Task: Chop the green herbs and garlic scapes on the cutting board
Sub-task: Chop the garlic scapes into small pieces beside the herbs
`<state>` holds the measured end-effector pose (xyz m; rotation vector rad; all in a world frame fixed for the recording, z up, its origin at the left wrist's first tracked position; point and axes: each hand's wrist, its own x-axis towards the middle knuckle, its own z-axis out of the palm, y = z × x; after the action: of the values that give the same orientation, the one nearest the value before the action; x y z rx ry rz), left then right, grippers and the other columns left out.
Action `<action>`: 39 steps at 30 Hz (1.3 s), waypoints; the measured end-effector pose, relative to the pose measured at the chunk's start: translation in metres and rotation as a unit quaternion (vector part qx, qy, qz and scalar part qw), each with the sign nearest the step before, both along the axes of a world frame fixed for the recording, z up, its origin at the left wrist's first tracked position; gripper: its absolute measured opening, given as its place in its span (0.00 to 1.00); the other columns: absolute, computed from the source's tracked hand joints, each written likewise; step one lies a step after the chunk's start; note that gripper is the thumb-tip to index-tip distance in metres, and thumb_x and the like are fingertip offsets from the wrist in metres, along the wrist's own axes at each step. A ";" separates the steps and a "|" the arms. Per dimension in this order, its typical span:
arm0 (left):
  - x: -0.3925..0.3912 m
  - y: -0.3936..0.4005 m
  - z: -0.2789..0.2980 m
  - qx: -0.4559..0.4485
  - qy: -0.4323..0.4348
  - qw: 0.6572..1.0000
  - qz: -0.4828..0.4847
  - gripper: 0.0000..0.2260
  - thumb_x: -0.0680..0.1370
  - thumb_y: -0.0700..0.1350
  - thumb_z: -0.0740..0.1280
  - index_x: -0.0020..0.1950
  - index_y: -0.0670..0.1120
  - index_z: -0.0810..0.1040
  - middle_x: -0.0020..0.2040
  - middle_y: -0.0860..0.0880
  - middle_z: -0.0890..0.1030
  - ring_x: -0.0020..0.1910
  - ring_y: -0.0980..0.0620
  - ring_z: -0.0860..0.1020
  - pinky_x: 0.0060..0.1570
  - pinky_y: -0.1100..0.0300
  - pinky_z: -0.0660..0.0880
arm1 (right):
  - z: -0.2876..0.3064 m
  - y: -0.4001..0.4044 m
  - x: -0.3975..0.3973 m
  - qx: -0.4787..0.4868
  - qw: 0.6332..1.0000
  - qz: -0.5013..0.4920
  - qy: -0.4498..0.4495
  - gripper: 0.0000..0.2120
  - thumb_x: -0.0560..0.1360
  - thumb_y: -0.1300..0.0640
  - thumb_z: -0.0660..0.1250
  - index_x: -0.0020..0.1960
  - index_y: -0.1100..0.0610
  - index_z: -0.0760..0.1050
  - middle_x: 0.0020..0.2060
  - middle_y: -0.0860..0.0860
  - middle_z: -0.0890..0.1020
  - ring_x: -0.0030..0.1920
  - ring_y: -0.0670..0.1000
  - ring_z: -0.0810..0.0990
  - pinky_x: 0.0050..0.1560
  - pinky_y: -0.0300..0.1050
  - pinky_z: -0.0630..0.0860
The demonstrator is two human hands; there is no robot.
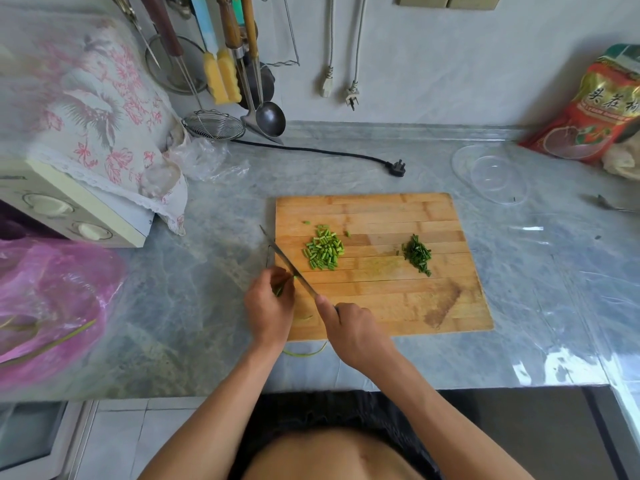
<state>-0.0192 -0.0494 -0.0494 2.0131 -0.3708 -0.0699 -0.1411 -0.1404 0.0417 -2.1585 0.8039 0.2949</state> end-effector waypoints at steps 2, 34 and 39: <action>-0.002 0.000 0.002 0.001 -0.010 1.000 0.001 0.06 0.73 0.36 0.73 0.47 0.45 0.81 0.42 0.51 0.83 0.42 0.52 0.81 0.44 0.53 0.77 | -0.001 0.002 0.001 -0.015 1.000 0.008 0.000 0.40 0.74 0.27 0.36 0.41 0.59 0.72 0.29 0.52 0.69 0.30 0.52 0.67 0.30 0.42 0.65; 0.006 0.009 -0.003 0.144 -0.124 0.979 -0.079 0.03 0.74 0.36 0.72 0.45 0.43 0.81 0.36 0.46 0.81 0.35 0.45 0.78 0.35 0.59 0.68 | -0.014 -0.012 0.024 0.035 0.996 -0.076 -0.005 0.30 0.81 0.37 0.48 0.30 0.58 0.63 0.26 0.52 0.70 0.28 0.51 0.68 0.28 0.46 0.63; 0.013 0.015 -0.003 0.167 -0.142 0.967 -0.131 0.03 0.74 0.37 0.71 0.47 0.43 0.82 0.40 0.46 0.82 0.40 0.42 0.80 0.37 0.50 0.77 | -0.011 -0.020 0.022 0.035 0.997 -0.072 -0.020 0.32 0.81 0.37 0.49 0.34 0.62 0.68 0.28 0.55 0.73 0.31 0.55 0.72 0.36 0.49 0.70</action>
<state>-0.0060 -0.0344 -0.0527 2.3003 -0.8558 -0.0072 -0.1196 -0.1605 0.0305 -2.0231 0.9064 0.2025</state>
